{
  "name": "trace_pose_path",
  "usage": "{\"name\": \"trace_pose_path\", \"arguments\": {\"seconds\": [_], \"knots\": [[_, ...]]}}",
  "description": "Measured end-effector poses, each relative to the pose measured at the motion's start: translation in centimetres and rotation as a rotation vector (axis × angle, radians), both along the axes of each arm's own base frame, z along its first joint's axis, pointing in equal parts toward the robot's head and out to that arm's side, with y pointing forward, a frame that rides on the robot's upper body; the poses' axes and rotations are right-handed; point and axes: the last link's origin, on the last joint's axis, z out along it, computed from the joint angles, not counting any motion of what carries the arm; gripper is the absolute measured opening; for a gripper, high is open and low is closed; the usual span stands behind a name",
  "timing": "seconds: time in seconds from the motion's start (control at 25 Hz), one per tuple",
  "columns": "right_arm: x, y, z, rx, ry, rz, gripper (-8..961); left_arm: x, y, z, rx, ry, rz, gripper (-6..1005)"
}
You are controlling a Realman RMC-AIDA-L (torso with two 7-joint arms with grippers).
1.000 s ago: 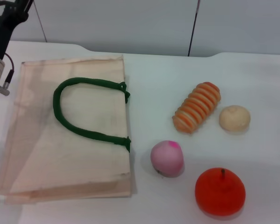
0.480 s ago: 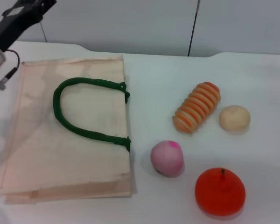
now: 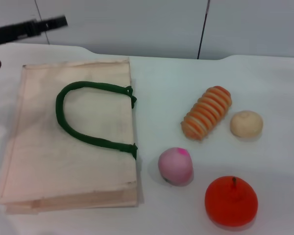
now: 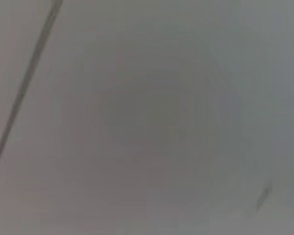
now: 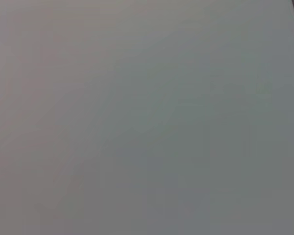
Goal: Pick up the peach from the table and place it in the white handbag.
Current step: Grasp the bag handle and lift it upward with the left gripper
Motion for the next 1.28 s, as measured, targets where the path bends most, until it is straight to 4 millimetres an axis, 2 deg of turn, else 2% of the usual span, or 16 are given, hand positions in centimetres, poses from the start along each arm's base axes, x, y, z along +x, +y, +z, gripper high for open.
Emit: {"name": "trace_pose_path", "arguments": {"seconds": [0.36, 0.52, 0.76, 1.12, 1.28], "knots": [[0.0, 0.0, 0.1, 0.003, 0.0, 0.0, 895, 0.2, -0.3, -1.8, -0.234, 0.13, 0.074, 802], [0.0, 0.0, 0.1, 0.003, 0.0, -0.001, 895, -0.1, -0.2, -1.8, -0.24, 0.148, 0.099, 799], [-0.1, 0.1, 0.1, 0.002, -0.001, 0.002, 895, -1.2, -0.1, -2.1, -0.286, 0.263, 0.169, 796], [-0.2, 0.2, 0.1, 0.003, 0.0, 0.006, 895, -1.2, 0.3, -2.4, -0.294, 0.309, 0.181, 791], [-0.3, 0.3, 0.1, 0.002, -0.001, 0.008, 895, -0.7, 0.5, -3.6, -0.32, 0.305, 0.153, 789]]}}
